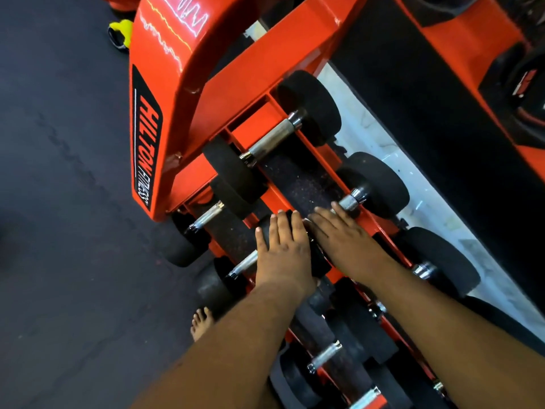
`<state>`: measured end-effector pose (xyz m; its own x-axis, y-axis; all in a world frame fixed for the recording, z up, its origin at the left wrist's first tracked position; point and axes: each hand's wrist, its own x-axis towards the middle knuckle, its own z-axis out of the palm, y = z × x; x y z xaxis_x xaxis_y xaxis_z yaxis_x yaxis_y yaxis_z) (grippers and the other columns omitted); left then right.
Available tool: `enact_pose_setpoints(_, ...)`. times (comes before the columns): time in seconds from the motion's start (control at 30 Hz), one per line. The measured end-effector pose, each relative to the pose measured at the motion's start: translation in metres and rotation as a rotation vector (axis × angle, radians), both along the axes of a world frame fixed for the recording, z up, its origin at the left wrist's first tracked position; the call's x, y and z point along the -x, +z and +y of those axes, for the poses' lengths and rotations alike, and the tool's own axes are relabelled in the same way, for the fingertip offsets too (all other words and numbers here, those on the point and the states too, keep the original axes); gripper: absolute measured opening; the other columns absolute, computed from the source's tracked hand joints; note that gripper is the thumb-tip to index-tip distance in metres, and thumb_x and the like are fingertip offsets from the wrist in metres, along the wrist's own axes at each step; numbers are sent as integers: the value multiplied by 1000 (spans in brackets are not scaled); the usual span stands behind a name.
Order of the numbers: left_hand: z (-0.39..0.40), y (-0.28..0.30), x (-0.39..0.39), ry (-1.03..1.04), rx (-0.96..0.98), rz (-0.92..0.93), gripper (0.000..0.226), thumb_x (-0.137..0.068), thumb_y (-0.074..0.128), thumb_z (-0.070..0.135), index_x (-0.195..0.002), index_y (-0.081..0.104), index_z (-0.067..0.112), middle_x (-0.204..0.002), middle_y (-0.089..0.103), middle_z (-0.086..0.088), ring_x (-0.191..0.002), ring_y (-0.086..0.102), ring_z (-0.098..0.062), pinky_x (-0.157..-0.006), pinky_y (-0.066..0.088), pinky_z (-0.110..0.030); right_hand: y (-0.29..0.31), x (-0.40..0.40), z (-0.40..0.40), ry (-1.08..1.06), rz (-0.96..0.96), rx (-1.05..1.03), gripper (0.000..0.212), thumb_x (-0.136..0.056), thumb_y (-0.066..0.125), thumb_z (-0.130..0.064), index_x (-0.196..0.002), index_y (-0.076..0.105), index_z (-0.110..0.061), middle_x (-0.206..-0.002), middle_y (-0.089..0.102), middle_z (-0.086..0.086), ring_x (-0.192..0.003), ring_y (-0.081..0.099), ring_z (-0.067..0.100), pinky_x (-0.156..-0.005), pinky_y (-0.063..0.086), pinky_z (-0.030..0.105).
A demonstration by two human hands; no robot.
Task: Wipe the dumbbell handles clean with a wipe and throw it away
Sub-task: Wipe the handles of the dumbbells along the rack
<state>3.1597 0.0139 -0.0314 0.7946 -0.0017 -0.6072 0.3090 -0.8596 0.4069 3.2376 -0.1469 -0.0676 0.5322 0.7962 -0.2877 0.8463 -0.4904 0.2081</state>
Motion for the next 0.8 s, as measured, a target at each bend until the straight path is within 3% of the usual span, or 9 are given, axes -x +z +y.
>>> enact_pose_setpoints(0.1,-1,-3,1,2,-4,-9,136,-81,79,53,-155,-27,9,-166,-23,-16,-154,-22,-32,-124,-9,-57,9,16,-26,21,-66,35,60,-100,30,-17,-158,24,-5,-165,22,15,-153,18,31,-120,26,54)
enact_pose_setpoints(0.17,-2,-5,0,5,-1,-10,136,-80,79,54,-155,-26,10,-166,-22,-16,-154,-21,-31,-124,-10,-57,9,9,-21,9,-69,54,58,-98,31,-16,-155,31,-5,-161,32,16,-151,25,32,-120,24,56)
enact_pose_setpoints(0.23,-3,-6,1,24,-2,-24,136,-79,79,56,-156,-24,11,-167,-21,-15,-155,-20,-30,-124,-10,-56,1,-6,-3,-30,-29,39,49,-92,37,-13,-137,53,-6,-133,57,14,-134,49,34,-121,22,57)
enact_pose_setpoints(0.33,-2,-5,1,36,16,-30,135,-79,78,56,-156,-23,12,-167,-20,-14,-155,-20,-29,-124,-9,-56,4,-15,18,-28,20,60,40,-84,42,-13,-120,60,-11,-108,60,8,-114,58,30,-122,16,58)
enact_pose_setpoints(0.4,-3,-6,2,34,10,-41,133,-80,77,57,-157,-22,12,-167,-19,-14,-155,-19,-30,-124,-9,-56,10,-11,5,-33,-8,69,48,-88,43,-14,-134,55,-11,-127,58,10,-130,50,31,-122,14,59)
enact_pose_setpoints(0.47,-2,-8,2,27,-5,-56,134,-79,77,58,-157,-20,11,-167,-18,-15,-155,-19,-30,-124,-8,-56,16,-9,-14,-102,-83,86,58,-94,41,-14,-151,38,-8,-152,43,15,-147,32,34,-123,12,57)
enact_pose_setpoints(0.53,-2,-9,2,21,-14,-60,134,-77,78,58,-157,-20,11,-167,-17,-15,-155,-18,-30,-124,-9,-56,16,-12,-21,-189,-157,105,58,-99,31,-9,-156,24,-3,-160,28,22,-152,18,37,-125,9,53)
enact_pose_setpoints(0.63,-3,-7,2,21,-19,-58,135,-77,78,57,-158,-20,12,-167,-18,-14,-155,-18,-30,-124,-9,-55,4,-18,-10,-258,-198,68,56,-96,21,-6,-149,37,1,-153,40,25,-149,26,40,-126,8,49)
enact_pose_setpoints(0.8,-2,-9,3,32,4,-61,134,-77,74,65,-158,-19,12,-168,-16,-13,-156,-17,-29,-125,-7,-56,9,-9,-1,-204,-49,-15,53,-93,32,-8,-142,51,-7,-147,51,13,-145,38,31,-124,21,49)
